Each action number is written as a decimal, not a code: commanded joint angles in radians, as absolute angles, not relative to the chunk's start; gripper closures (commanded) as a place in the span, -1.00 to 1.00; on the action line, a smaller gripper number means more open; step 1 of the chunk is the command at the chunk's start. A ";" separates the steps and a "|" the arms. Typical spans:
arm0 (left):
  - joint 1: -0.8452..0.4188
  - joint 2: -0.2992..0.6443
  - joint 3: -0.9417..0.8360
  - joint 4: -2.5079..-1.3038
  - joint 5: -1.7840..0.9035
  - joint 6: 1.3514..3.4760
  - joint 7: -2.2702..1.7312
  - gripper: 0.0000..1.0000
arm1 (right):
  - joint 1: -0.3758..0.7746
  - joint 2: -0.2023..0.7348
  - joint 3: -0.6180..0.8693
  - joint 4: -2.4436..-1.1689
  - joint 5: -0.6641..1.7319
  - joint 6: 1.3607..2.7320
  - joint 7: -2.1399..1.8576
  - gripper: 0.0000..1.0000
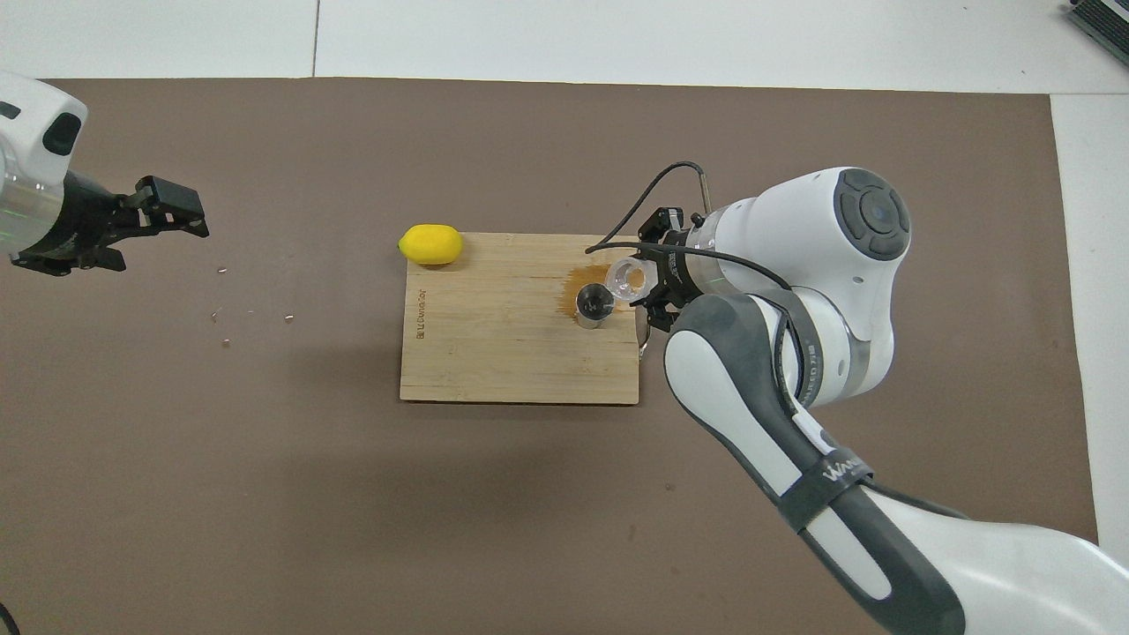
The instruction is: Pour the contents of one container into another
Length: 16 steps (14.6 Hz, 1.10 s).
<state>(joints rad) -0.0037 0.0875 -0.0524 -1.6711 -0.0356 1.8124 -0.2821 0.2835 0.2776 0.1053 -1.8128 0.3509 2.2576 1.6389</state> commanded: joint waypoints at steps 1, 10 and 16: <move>-0.014 0.055 -0.054 -1.625 0.017 1.692 -0.001 -1.00 | 0.301 0.287 0.103 -1.793 0.287 2.231 1.666 1.00; -0.014 -0.064 -0.078 -1.643 0.005 1.546 0.038 -1.00 | 0.331 0.285 0.103 -1.770 0.161 2.198 1.680 1.00; -0.005 -0.032 -0.066 -1.510 -0.038 1.413 0.009 -1.00 | 0.331 0.287 0.103 -1.763 0.069 2.209 1.687 1.00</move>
